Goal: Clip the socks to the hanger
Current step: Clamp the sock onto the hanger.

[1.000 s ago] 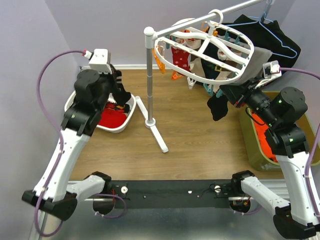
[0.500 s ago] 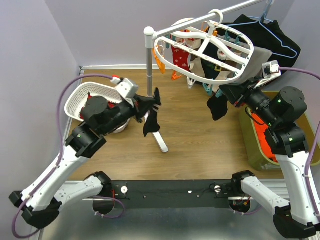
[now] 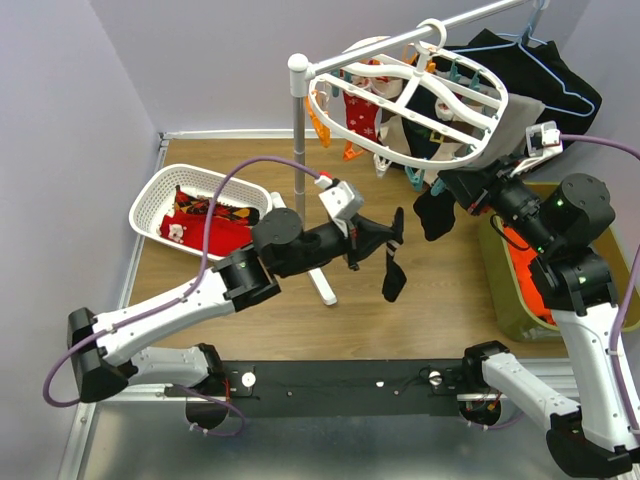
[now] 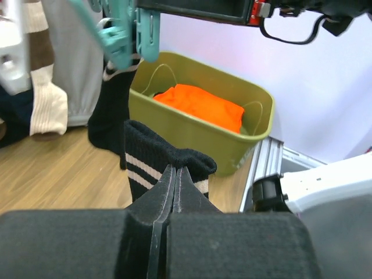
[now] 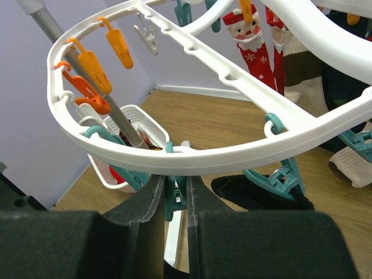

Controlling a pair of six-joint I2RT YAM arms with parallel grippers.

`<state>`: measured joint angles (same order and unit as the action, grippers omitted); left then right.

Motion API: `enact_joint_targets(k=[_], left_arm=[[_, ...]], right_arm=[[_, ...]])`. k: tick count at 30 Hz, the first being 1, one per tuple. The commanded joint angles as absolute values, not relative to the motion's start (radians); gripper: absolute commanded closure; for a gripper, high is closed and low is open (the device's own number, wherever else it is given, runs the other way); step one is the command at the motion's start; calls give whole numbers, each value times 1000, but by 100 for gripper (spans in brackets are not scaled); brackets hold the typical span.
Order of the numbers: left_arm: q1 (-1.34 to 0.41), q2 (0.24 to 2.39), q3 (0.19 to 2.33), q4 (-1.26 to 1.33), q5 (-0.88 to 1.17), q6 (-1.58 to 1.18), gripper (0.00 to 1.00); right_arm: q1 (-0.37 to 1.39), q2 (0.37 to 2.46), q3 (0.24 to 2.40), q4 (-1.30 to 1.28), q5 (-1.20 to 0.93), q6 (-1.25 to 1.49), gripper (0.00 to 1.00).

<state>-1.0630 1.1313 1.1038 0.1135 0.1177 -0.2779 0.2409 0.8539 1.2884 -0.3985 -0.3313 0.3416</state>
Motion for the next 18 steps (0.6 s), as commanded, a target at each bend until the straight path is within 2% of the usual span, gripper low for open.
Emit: enact_joint_targets(k=[1,8,18], left_arm=[[-1100,1227,1120,307,22,-268,100],[-1109,1327,1163,413,-55,-218,100],[-1111,1381,1207,456,-38,-186,100]], right_arm=[[239,838,1304,-410,-353,365,89],[239,830,1302,-416,-351,382,89],[238,827,1292,-420,-341,388,89]])
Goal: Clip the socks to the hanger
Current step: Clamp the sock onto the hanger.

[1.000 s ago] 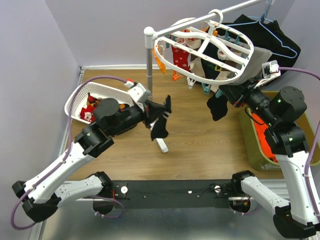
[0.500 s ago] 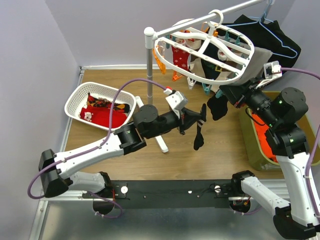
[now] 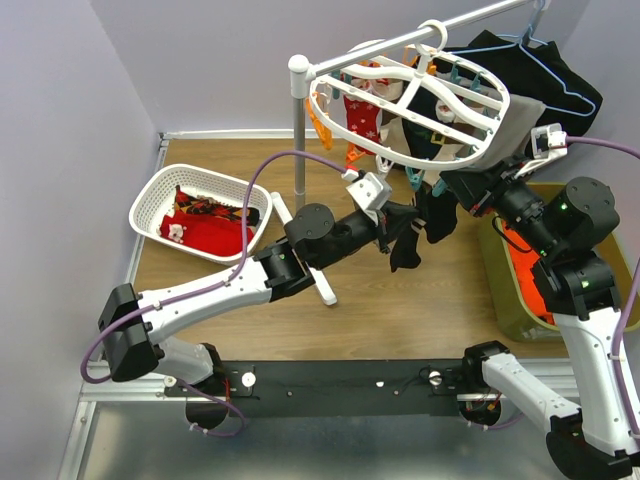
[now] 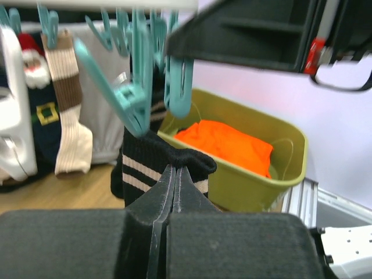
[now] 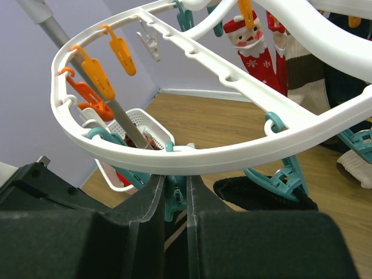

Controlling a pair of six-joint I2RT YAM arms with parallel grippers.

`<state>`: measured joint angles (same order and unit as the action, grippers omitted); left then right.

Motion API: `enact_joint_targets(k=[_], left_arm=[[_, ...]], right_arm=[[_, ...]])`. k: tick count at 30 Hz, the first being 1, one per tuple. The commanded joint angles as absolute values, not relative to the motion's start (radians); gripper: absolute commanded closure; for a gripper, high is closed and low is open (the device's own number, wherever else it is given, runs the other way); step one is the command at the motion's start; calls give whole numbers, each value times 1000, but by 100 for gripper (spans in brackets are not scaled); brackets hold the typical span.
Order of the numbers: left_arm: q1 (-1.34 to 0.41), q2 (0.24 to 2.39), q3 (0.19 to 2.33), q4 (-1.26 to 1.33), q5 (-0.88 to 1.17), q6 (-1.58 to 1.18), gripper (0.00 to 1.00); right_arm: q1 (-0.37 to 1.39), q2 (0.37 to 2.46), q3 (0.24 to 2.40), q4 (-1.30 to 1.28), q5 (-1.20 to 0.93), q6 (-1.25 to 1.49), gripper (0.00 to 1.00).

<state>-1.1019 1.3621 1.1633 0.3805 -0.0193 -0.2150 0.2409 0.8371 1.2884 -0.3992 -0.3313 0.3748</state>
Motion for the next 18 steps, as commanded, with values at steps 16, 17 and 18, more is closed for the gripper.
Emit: enact_joint_targets(k=[16,17,18], left_arm=[[-1114,1411,1239,466,-21,-166,100],[-1112,1411,1239,466,-18,-164,100],[-1112,1414,1242,468,-17,-163,100]], right_arm=[[239,831,1272,-393,-341,413,89],[239,833,1270,-393,-342,414,89],[238,833,1266,-390,-341,414,89]])
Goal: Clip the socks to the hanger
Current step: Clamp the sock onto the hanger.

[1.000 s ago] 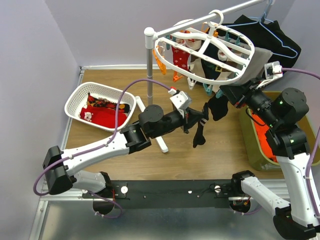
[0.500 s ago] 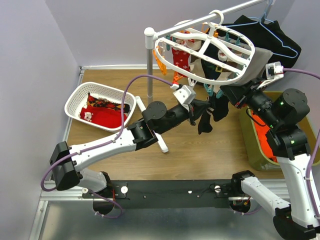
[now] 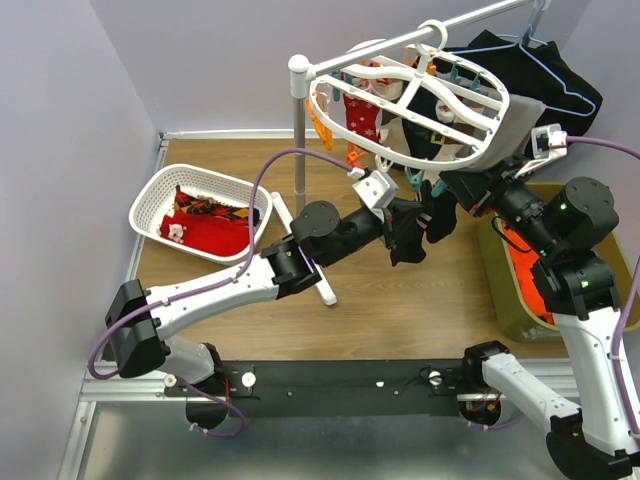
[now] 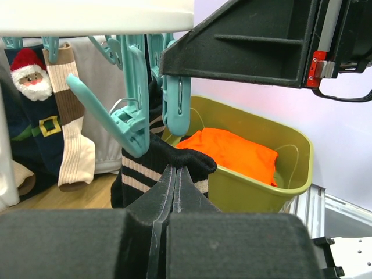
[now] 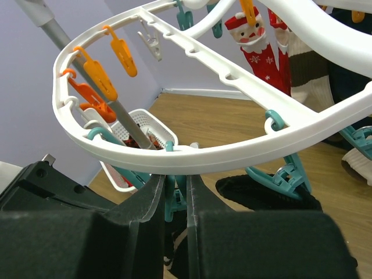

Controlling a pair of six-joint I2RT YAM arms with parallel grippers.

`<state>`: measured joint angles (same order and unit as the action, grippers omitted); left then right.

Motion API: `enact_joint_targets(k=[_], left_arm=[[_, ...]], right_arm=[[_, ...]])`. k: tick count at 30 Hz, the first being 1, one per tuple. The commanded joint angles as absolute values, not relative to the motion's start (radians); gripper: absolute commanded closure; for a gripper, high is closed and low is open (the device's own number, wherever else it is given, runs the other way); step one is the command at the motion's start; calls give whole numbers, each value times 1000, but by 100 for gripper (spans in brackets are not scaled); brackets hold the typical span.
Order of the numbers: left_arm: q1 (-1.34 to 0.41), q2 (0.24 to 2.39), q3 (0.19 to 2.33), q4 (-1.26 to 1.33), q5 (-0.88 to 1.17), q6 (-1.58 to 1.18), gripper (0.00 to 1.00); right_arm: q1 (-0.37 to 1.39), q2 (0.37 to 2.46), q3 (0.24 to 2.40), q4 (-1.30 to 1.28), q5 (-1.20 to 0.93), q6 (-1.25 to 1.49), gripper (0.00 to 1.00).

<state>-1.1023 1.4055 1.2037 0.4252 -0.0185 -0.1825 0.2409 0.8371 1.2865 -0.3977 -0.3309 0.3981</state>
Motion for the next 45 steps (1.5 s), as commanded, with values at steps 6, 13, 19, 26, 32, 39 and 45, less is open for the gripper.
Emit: enact_joint_targets(k=[6,13,19,26,32,39,45], left_arm=[[-1117,1416,1252,474,-9,-156,100],[-1120,1424,1262,477,-6,-150,100],[-1121,1439,1269,479,-6,-143,100],[-1132,1454,1292,479,21,-138,100],[-1137,1451,1310,479,14,-117,100],[-1137,1448,1305,479,8,-106,100],[-1138,1463,1308,476,9,-103,100]], right_arm=[[238,836,1259,-384,-339,416,89],[238,836,1250,-373,-339,420,89],[239,834,1246,-357,-347,436,89],[239,830,1233,-353,-339,440,89],[239,824,1215,-359,-328,433,89],[239,819,1216,-370,-322,422,89],[239,812,1224,-364,-328,425,54]])
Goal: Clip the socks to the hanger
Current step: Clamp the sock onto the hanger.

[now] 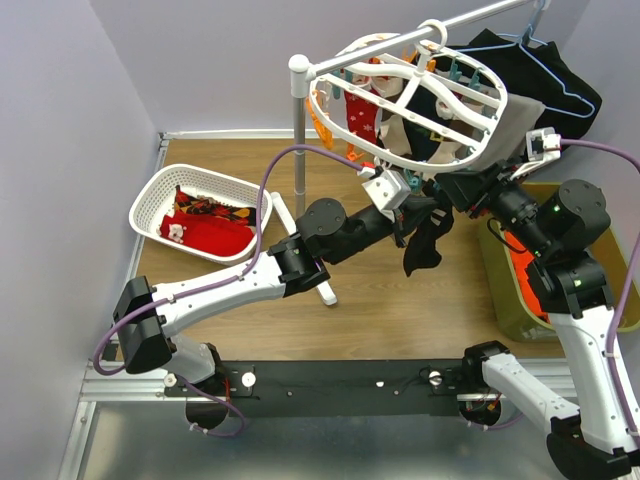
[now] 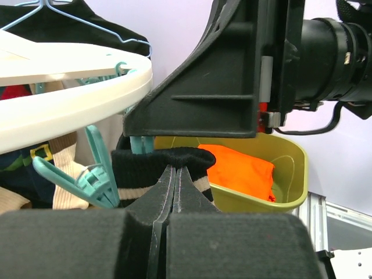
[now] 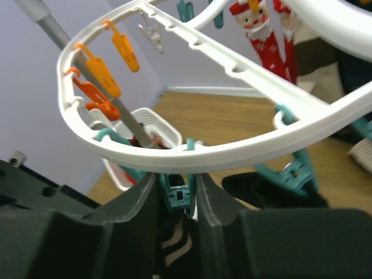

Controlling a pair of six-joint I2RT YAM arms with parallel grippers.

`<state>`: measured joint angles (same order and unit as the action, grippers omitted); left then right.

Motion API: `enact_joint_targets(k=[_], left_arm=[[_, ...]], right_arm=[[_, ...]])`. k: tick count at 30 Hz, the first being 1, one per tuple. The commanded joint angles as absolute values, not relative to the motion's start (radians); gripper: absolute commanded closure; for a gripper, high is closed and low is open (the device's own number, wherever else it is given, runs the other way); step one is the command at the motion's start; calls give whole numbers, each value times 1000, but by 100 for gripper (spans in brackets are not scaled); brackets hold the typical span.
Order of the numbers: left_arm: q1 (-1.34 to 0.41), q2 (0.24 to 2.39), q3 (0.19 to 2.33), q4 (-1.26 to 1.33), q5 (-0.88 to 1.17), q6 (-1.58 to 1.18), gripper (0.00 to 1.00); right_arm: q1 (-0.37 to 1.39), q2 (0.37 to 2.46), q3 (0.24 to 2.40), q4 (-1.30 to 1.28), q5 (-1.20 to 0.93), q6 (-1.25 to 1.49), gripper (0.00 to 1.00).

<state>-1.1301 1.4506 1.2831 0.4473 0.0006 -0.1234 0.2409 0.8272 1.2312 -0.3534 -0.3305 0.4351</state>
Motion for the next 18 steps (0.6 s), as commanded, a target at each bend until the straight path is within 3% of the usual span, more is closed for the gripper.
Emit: enact_joint_targets(k=[1,4,6,11,18], left_arm=[[-1138,1468,1310,476,9,-103,100],[-1138,1474,1313,474,12,-103,99],[-1138,1477,1318,471,17,-103,91],[-1140,1456,1307,450,14,-100,59],[-1137,1318,1200,393,-87,-113,33]], right_arm=[[239,810,1227,-365,-330,425,44],[239,802,1236,-371,-321,423,32],[238,795,1239,-376,-310,423,29],[239,779,1261,-405,-276,404,22],[238,747,1287,-469,-245,351,19]])
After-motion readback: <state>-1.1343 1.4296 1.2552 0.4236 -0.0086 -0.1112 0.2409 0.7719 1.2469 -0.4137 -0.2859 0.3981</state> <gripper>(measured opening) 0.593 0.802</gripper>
